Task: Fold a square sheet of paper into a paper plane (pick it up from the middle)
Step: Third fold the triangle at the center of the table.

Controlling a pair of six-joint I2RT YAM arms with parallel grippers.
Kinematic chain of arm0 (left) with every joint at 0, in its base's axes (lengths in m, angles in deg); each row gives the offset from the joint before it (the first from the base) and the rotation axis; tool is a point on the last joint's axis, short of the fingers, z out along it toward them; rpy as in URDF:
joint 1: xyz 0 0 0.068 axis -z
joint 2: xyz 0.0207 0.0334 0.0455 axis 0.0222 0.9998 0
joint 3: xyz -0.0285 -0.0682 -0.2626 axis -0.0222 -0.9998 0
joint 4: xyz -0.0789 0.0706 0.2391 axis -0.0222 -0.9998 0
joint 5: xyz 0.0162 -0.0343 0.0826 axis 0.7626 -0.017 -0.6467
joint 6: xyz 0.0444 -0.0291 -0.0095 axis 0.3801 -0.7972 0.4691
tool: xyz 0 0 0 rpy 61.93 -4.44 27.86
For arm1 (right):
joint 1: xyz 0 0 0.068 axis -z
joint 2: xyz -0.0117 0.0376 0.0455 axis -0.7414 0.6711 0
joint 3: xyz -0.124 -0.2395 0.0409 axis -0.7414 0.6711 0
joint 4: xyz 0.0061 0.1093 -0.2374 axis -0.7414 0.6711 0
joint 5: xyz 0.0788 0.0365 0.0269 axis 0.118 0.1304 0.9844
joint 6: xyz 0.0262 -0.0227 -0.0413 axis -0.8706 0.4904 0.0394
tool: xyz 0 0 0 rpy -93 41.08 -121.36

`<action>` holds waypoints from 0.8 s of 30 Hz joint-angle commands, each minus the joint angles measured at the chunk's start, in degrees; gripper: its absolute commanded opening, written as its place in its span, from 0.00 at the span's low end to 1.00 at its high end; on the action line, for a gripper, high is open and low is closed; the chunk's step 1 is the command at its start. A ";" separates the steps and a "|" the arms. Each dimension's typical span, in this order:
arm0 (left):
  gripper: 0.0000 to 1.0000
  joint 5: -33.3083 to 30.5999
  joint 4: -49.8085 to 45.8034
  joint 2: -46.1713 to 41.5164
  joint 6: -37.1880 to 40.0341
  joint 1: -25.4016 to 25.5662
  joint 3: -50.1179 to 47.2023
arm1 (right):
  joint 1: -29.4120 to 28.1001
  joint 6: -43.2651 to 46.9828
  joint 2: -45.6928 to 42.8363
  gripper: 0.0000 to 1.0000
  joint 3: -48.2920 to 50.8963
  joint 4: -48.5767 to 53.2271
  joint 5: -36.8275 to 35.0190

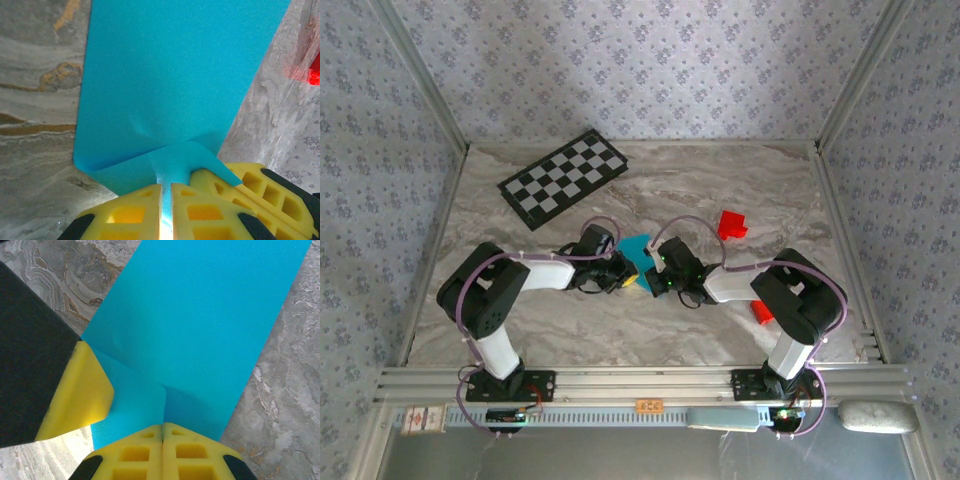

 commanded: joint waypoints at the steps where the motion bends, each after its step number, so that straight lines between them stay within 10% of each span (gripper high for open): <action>1: 0.12 -0.80 -2.21 1.39 1.13 0.15 0.85 | 0.31 -1.17 1.93 0.03 0.06 5.19 -1.44; 16: 0.10 -3.04 -10.76 2.53 2.10 0.21 2.82 | 0.61 -1.94 0.47 0.05 -0.96 6.55 -0.16; 24: 0.09 -3.61 -13.99 4.18 2.38 0.30 3.83 | 2.24 -3.69 -7.54 0.25 -4.88 12.59 4.08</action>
